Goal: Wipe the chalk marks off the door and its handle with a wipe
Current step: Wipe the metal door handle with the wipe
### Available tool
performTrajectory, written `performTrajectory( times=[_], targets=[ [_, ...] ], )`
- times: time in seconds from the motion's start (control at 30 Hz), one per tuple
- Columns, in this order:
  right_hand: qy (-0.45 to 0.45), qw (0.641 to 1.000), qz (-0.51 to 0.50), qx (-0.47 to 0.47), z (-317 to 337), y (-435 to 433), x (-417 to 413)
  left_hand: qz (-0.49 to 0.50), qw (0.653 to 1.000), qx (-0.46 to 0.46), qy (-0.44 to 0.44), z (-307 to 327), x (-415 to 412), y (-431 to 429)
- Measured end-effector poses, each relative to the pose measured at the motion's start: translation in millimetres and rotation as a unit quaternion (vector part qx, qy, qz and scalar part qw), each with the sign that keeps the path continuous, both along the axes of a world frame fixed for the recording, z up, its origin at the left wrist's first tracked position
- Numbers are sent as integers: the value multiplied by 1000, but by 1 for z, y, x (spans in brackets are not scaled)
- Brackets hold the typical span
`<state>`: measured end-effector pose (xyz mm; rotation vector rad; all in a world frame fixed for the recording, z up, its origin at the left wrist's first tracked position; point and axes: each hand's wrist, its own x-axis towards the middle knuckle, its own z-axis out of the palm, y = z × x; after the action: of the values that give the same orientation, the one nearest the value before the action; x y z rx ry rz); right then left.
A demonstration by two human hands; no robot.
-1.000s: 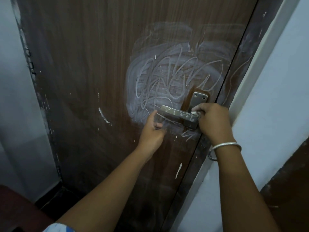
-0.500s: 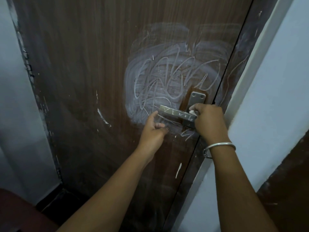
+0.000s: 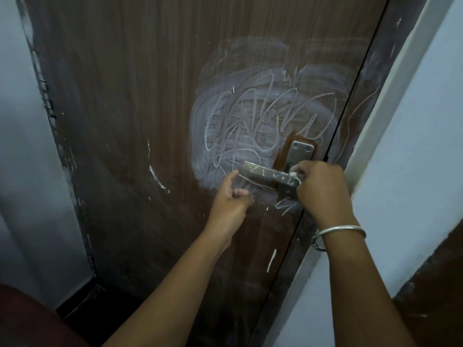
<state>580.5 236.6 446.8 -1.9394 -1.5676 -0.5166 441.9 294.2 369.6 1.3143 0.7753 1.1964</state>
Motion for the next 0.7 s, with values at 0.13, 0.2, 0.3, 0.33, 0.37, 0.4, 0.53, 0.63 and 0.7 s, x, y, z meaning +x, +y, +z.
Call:
performTrajectory(
  times=[0.13, 0.2, 0.3, 0.33, 0.37, 0.4, 0.53, 0.63, 0.7],
  targets=[
    [-34, 999, -11, -37, 5, 1, -4, -5, 1000, 1, 1, -1, 3, 2],
    [-43, 998, -10, -50, 5, 3, -8, -4, 1000, 6, 6, -1, 5, 2],
    [-51, 998, 1, -46, 5, 7, -14, -3, 1000, 6, 4, -3, 8, 2],
    [-56, 997, 9, -45, 5, 9, -16, -1, 1000, 4, 1, -4, 9, 2],
    [-63, 997, 17, -46, 5, 11, -19, 0, 1000, 2, -3, -5, 10, 2],
    [-73, 996, 23, -46, 5, 14, -22, 1, 1000, 0, -7, -5, 11, 2],
    [-79, 995, 45, -49, 9, 25, -33, -1, 1000, -4, -10, -6, 13, 4],
    [-97, 991, 63, -63, 14, 35, -40, 1, 1000, -9, -14, -6, 12, 4],
    [-101, 990, 71, -65, 16, 38, -43, -1, 1000, -10, -17, -6, 12, 5]
  ],
)
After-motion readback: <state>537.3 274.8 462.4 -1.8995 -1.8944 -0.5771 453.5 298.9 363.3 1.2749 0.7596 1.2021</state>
